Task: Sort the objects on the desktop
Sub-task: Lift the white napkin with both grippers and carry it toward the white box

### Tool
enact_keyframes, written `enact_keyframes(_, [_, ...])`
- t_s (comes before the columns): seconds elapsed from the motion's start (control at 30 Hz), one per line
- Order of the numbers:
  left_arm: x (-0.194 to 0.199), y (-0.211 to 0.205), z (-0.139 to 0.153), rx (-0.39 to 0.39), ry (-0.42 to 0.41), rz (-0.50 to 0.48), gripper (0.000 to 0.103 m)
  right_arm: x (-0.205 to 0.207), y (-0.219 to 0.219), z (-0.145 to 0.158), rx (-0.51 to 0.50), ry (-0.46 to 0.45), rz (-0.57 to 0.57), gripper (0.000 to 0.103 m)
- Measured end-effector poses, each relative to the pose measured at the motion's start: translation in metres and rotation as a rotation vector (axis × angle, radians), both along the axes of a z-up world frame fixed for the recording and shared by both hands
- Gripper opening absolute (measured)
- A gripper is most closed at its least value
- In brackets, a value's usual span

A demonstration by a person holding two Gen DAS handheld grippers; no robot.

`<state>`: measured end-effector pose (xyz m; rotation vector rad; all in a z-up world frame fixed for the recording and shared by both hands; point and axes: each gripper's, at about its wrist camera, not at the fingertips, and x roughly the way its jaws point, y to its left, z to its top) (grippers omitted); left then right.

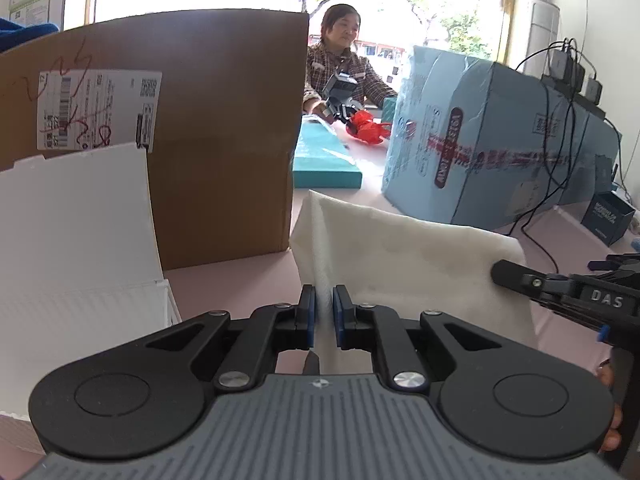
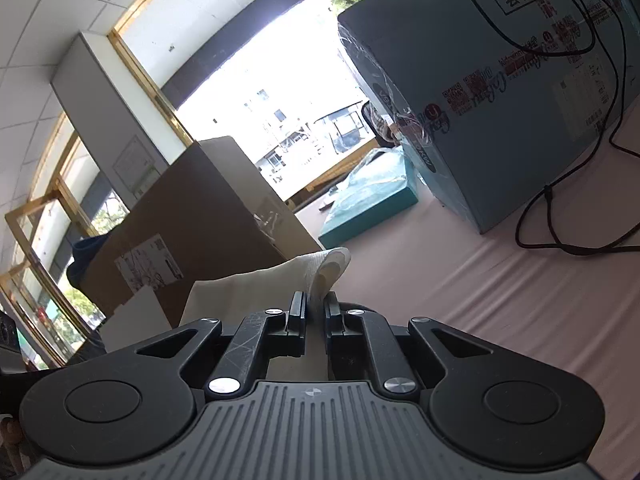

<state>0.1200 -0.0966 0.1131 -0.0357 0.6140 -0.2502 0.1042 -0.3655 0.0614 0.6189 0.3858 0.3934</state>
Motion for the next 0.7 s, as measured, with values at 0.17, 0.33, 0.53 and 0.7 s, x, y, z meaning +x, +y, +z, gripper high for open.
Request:
enact_keyframes(0.17, [-0.003,0.001,0.005,-0.007,0.000,-0.007,0.008,-0.005,0.004,0.005,-0.025,-0.029,-0.031,0.008])
enact_keyframes(0.33, [-0.009,0.000,0.010,0.008,-0.028,0.000,0.007,-0.013,0.010,0.011,-0.039,-0.083,-0.038,0.008])
enact_keyframes(0.53, [-0.017,0.004,0.017,0.004,-0.052,0.014,0.006,-0.019,0.012,0.016,-0.026,-0.125,-0.022,0.008])
enact_keyframes(0.7, [-0.028,0.012,0.025,0.007,-0.067,0.023,0.006,-0.025,0.026,0.020,-0.038,-0.149,-0.003,0.008])
